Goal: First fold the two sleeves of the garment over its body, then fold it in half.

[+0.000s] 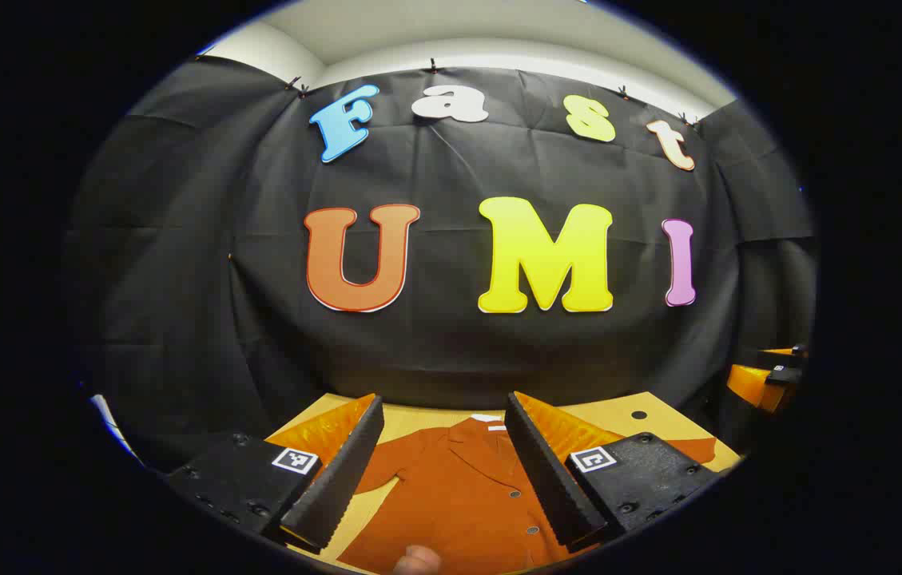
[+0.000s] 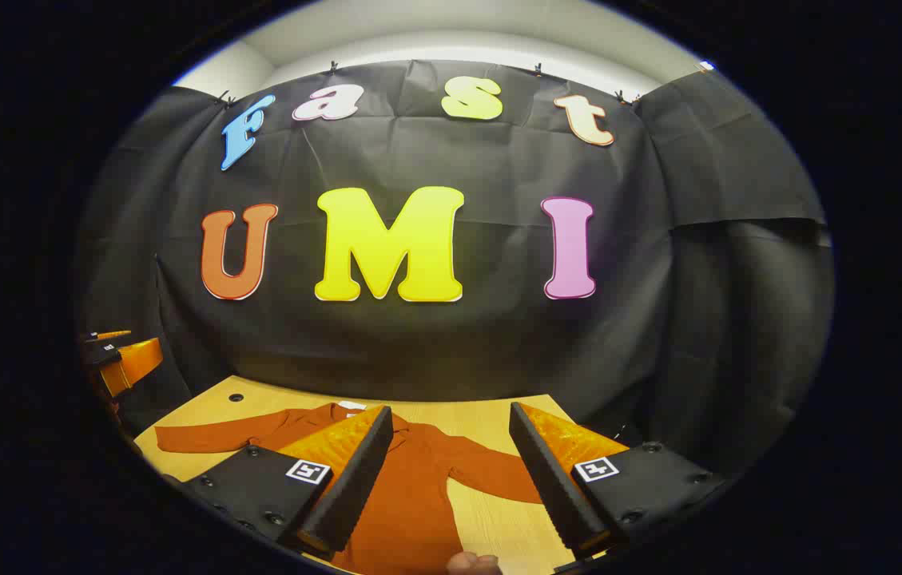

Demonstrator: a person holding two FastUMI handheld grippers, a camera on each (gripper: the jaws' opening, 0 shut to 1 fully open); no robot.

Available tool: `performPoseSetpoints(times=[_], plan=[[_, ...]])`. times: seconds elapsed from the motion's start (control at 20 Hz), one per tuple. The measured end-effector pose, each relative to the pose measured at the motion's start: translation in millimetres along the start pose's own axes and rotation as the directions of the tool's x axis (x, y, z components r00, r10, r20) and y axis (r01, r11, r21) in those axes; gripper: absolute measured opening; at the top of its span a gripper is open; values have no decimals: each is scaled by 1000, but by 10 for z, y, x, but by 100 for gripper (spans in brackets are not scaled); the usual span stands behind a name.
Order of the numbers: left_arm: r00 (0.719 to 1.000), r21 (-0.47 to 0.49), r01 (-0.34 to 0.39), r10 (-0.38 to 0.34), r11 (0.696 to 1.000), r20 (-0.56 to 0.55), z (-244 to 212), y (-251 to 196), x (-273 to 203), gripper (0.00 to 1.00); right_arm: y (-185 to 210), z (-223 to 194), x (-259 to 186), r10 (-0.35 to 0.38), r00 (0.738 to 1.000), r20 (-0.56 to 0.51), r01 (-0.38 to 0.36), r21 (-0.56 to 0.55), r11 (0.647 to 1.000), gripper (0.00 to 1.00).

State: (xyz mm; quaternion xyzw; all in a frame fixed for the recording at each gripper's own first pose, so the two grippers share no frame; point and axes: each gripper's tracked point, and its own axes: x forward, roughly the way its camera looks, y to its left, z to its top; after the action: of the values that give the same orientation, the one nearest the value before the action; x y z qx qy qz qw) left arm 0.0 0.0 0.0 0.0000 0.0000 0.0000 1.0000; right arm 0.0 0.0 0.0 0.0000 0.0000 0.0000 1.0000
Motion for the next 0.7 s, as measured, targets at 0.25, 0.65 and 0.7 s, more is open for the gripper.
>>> performPoseSetpoints(times=[0.25, 0.65, 0.7], plan=[[999, 6, 9, -8, 1000, -32, -43, -17, -50, 98, -88, 3, 90, 6, 1000, 2, -6, 6, 1000, 95], [999, 2, 24, -24, 1000, -35, -48, -46, -42, 98, -170, 19, 175, 6, 1000, 7, -6, 13, 1000, 94], [999, 1, 24, -24, 1000, -36, -50, -45, -42, 99, -185, 20, 180, 4, 1000, 9, -4, 13, 1000, 94]])
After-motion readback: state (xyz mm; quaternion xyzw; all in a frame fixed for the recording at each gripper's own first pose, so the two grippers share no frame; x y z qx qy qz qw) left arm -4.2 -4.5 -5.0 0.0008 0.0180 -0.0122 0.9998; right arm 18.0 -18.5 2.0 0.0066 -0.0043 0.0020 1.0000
